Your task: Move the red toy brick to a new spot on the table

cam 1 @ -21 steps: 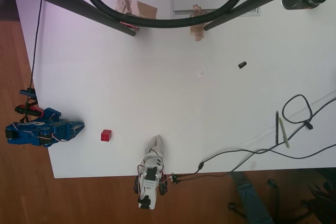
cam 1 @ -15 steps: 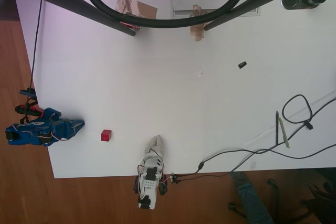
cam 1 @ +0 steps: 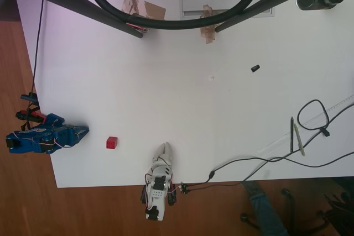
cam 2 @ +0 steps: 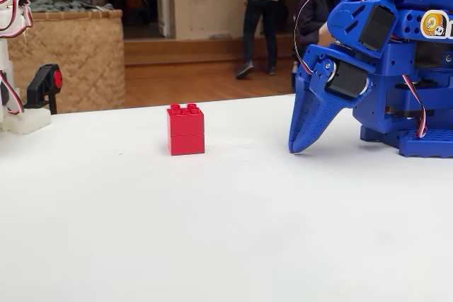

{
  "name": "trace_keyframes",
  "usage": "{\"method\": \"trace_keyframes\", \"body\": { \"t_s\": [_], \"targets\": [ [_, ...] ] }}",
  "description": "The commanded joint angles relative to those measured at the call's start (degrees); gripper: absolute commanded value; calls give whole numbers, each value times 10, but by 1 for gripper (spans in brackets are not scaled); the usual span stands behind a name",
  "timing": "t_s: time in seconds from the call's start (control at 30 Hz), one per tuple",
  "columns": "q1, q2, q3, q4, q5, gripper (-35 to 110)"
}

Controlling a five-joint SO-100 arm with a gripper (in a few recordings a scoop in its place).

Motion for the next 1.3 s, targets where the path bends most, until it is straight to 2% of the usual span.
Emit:
{"method": "trace_keyframes", "body": {
  "t_s": [0.0, 0.53, 0.73, 1.03, 1.27],
  "targets": [
    [9, 14, 19, 3, -11, 0],
    [4, 11, 19, 2, 3, 0],
    [15, -52, -3, -76, 5, 0],
    [13, -69, -36, -69, -5, 0],
    [28, -264, -211, -183, -12, 4]
  ]
}}
